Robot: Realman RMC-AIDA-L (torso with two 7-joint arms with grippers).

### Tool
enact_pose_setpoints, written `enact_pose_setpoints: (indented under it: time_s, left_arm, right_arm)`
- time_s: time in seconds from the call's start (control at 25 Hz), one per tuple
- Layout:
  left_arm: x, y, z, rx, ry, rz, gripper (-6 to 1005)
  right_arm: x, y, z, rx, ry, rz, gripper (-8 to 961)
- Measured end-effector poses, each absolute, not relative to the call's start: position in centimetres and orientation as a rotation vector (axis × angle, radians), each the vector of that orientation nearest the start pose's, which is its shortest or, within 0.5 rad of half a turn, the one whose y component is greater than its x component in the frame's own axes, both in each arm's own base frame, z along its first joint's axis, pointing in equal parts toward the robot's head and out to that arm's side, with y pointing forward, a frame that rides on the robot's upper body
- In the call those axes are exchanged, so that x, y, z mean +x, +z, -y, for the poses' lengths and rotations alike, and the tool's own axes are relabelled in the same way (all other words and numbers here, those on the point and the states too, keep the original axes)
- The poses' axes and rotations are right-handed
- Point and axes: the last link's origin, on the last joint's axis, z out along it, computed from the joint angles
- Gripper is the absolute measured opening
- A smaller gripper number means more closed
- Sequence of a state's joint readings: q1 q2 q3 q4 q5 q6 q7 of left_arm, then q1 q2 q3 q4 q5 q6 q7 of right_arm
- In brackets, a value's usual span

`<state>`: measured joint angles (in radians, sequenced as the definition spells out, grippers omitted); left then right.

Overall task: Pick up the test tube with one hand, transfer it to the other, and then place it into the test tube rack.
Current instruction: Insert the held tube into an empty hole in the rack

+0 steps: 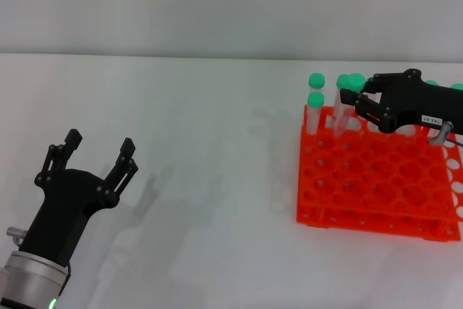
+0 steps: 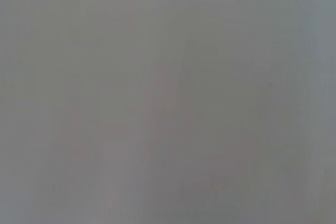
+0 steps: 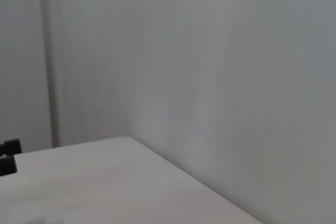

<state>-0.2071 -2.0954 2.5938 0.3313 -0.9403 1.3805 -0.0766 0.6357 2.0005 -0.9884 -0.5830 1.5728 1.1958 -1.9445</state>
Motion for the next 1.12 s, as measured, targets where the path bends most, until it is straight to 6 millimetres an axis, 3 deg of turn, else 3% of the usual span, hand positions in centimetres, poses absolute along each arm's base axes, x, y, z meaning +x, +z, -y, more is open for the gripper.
enact_pose_setpoints:
  time_s: [0.6,1.12]
  left_arm:
    - [-31.1,-5.1,-24.8,-1.658,-0.856,0.512,868]
    - [-31.1,-5.0,-24.8,-1.659,-0.856,0.509,867]
  right_arm:
    - [22.1,-0.7,-41.1,-2.511,0.560,-0.322,223]
    - [22.4,-1.2,-41.3,-2.503,0.520,-0.348,226]
